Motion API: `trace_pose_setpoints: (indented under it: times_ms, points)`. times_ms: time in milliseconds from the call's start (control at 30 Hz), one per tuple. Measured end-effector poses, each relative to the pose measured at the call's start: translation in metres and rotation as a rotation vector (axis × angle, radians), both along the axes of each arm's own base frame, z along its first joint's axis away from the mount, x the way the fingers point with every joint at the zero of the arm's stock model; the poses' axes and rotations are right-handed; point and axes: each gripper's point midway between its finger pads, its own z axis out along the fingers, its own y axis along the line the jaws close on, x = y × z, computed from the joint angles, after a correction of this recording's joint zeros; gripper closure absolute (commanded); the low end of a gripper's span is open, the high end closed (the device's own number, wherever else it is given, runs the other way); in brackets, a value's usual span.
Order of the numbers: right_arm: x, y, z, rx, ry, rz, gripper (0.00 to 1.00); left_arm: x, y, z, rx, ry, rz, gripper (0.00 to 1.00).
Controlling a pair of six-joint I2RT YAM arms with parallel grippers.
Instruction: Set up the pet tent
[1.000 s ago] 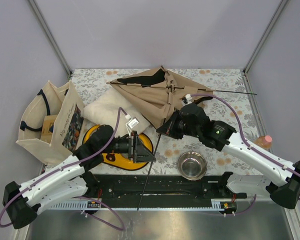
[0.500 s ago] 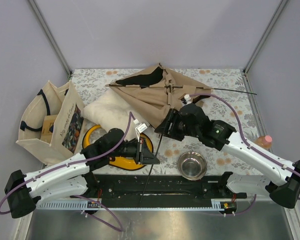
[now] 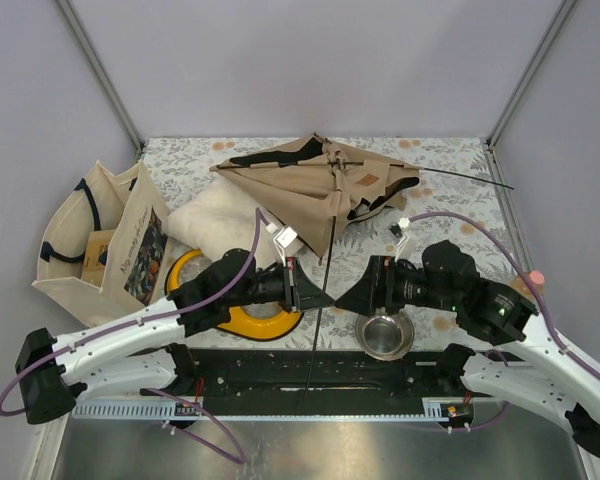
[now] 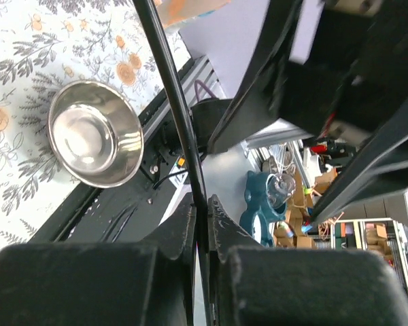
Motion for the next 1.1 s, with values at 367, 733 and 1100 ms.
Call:
trace_pose_setpoints:
  times_ms: [367,733,1100]
  points:
    - [-0.043,0.000,-0.038,0.038,-0.019,0.238,0.37,0.026,-0.041,0.030,-0.034,-0.020,0.074,1.00]
    - [-0.040,-0.001,-0.054,0.128,-0.133,0.224,0.86,0.036,-0.071,0.022,-0.015,-0.027,0.106,1.00]
    - [-0.039,-0.011,-0.053,0.128,-0.126,0.165,1.00,0.043,-0.082,0.032,-0.003,-0.108,0.111,0.21]
